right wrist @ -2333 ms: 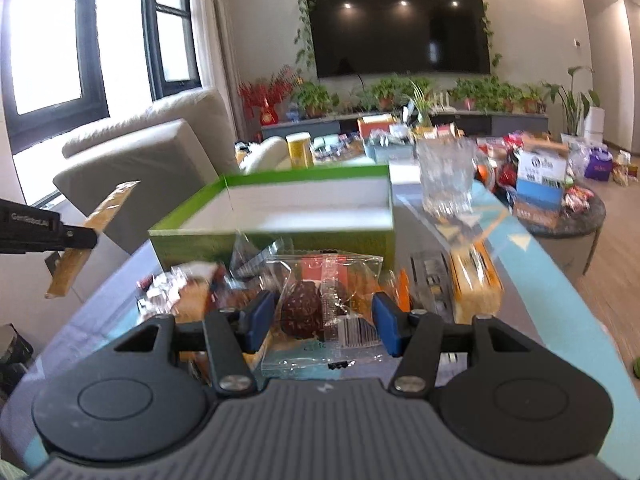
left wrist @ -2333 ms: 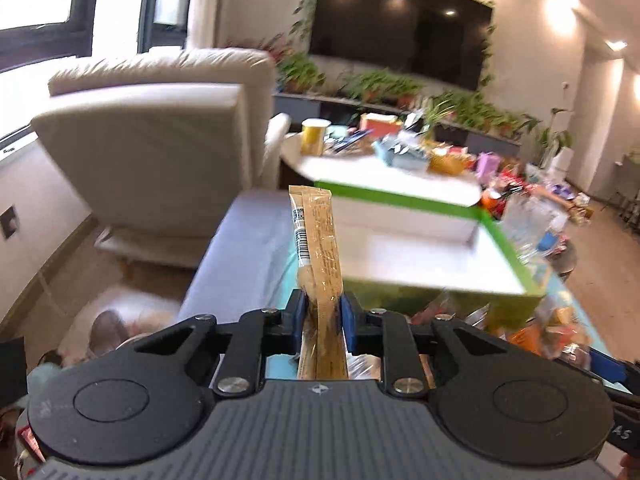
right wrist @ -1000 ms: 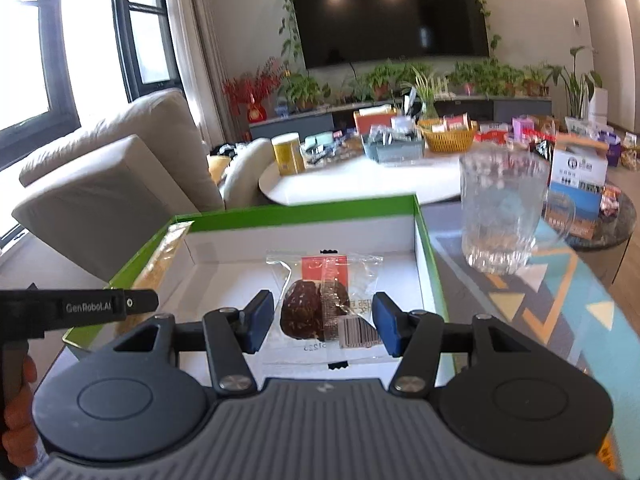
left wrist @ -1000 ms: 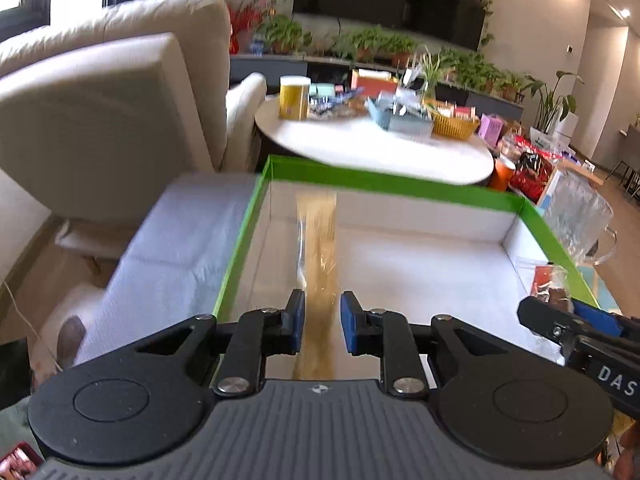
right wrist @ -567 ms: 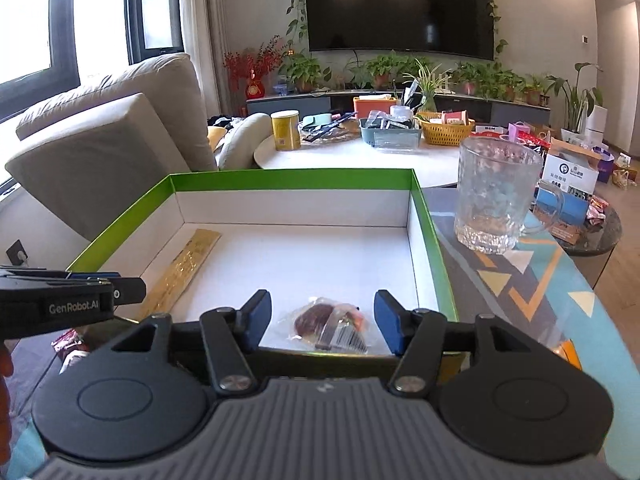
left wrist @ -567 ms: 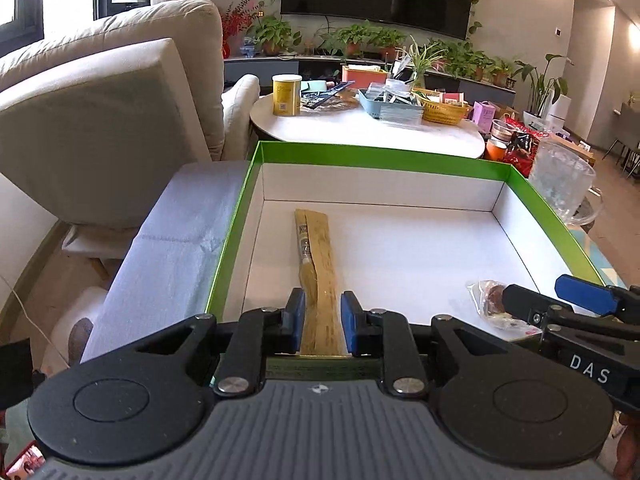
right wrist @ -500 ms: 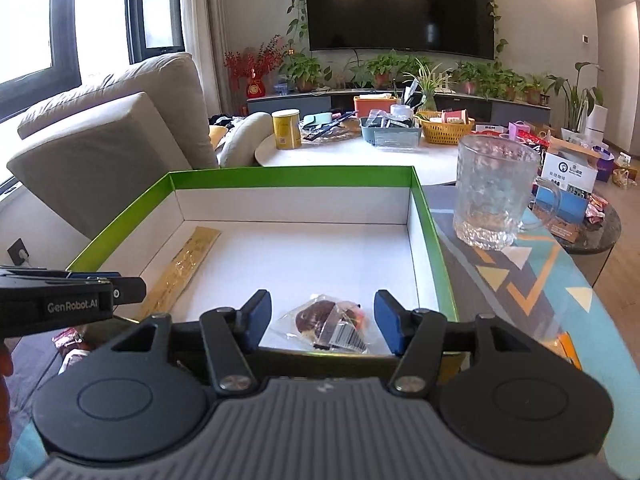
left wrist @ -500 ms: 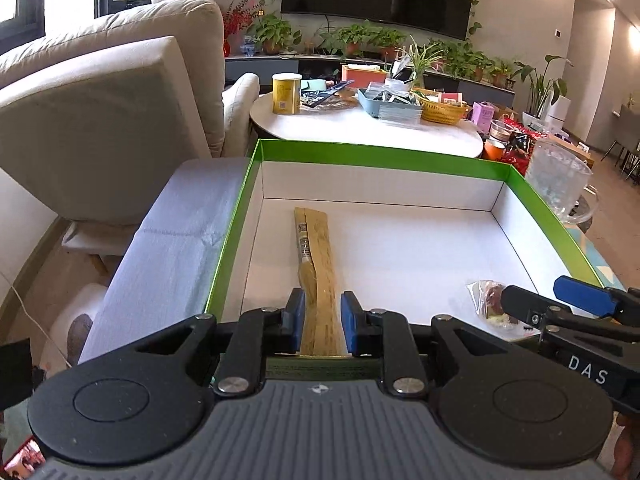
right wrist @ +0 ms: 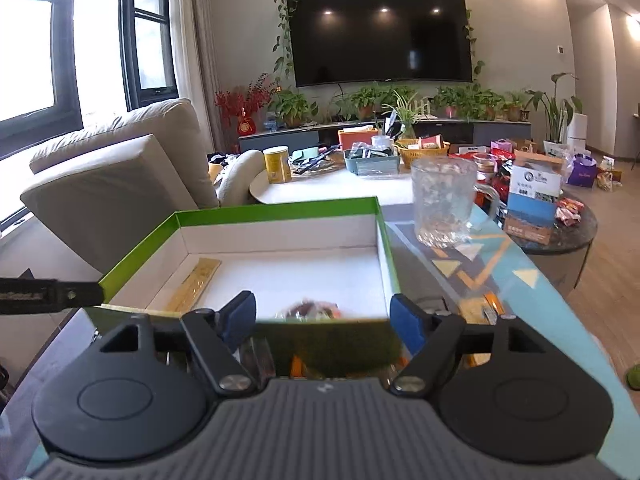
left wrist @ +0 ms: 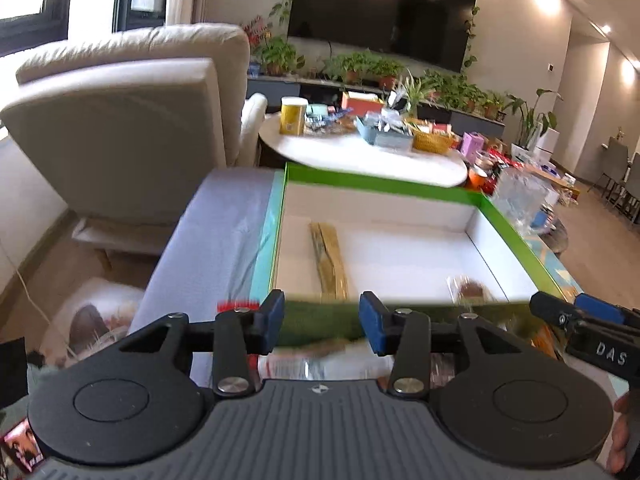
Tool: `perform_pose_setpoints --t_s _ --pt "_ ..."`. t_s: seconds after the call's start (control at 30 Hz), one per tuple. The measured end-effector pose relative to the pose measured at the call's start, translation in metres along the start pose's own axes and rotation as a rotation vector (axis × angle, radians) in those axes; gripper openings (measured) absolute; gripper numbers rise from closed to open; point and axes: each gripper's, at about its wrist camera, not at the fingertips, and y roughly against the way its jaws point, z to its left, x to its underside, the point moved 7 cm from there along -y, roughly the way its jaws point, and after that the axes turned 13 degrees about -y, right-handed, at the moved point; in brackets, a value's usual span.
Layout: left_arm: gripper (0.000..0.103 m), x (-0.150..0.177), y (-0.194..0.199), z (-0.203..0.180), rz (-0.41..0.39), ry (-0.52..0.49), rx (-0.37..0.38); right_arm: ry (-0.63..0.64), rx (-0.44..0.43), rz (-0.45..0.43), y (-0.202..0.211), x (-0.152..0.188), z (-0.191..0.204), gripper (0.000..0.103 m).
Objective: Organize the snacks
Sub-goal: 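Release the tan bar in the box with the left tool while the right tool drops the cake packet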
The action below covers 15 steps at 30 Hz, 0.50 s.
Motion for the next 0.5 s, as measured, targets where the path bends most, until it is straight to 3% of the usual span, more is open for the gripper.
perform_pose_setpoints --t_s 0.17,0.37,0.5 --pt "0.044 0.025 0.009 0.004 0.053 0.01 0.01 -0.03 0.007 0.033 0.009 0.011 -0.01 0.048" --pt "0.044 0.045 0.018 0.013 0.089 0.098 0.015 -0.048 -0.008 0.066 0.016 0.023 -0.016 0.048" --pt "0.044 0.046 0.033 -0.007 0.066 0.014 0.088 -0.036 -0.006 0.081 0.018 0.03 -0.018 0.048"
